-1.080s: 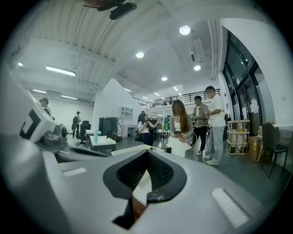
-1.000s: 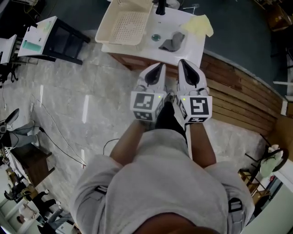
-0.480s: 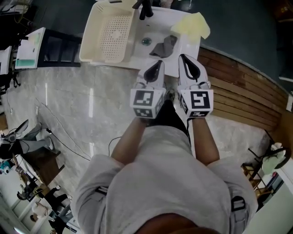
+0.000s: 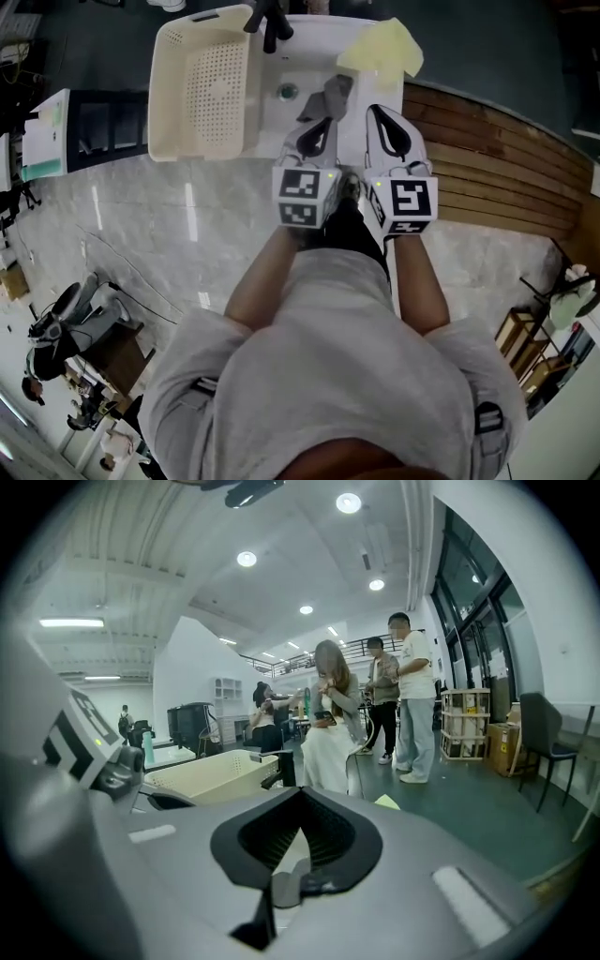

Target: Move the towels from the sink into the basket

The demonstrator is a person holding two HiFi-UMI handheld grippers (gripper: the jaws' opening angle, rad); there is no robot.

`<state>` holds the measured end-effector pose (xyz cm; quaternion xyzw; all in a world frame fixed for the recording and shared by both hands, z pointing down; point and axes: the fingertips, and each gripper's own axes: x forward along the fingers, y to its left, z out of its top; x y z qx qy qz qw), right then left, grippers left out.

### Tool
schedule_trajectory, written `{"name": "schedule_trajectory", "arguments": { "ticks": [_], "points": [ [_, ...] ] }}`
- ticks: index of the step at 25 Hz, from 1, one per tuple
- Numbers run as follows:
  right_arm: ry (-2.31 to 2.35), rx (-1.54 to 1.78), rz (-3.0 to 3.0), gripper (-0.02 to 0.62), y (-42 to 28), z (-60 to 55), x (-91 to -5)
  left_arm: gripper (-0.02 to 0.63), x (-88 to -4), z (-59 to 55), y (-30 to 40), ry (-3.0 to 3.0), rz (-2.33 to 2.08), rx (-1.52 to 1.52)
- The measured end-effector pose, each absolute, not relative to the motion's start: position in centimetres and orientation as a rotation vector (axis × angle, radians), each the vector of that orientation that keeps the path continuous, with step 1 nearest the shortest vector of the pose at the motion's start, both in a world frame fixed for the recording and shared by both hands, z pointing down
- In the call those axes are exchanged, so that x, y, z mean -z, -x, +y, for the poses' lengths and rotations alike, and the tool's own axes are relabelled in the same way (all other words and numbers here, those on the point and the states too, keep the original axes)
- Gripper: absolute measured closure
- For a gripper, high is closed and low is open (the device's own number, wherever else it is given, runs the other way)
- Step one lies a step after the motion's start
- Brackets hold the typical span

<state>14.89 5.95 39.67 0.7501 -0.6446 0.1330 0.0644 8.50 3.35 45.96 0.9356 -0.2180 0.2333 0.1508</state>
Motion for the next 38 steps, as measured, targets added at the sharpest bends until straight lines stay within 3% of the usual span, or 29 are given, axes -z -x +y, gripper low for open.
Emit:
{"name": "schedule_trajectory", "arguments": {
  "ticks": [18,30,35,38],
  "points": [
    [-2.329,-0.706,-1.781,0.589,-18.1,3.4,-49.3,0.586,-58.8,0.1,-11.4,-2.519,-0.433,-1.121],
    [-2.396,-0.781,-1.689,0.589,-21.0,3.3,-51.0,0.584,-65.6,0.4,-11.8,-2.373,-0.285,-1.434],
    [-2.413,-0.789,-1.663,0.589,-21.7,3.5,-51.0,0.485,-66.6,1.3,-12.3,-2.312,-0.159,-1.512],
    [-2.428,-0.794,-1.642,0.589,-22.1,3.9,-51.0,0.468,-67.7,1.9,-12.3,-2.277,-0.124,-1.552]
  ]
}}
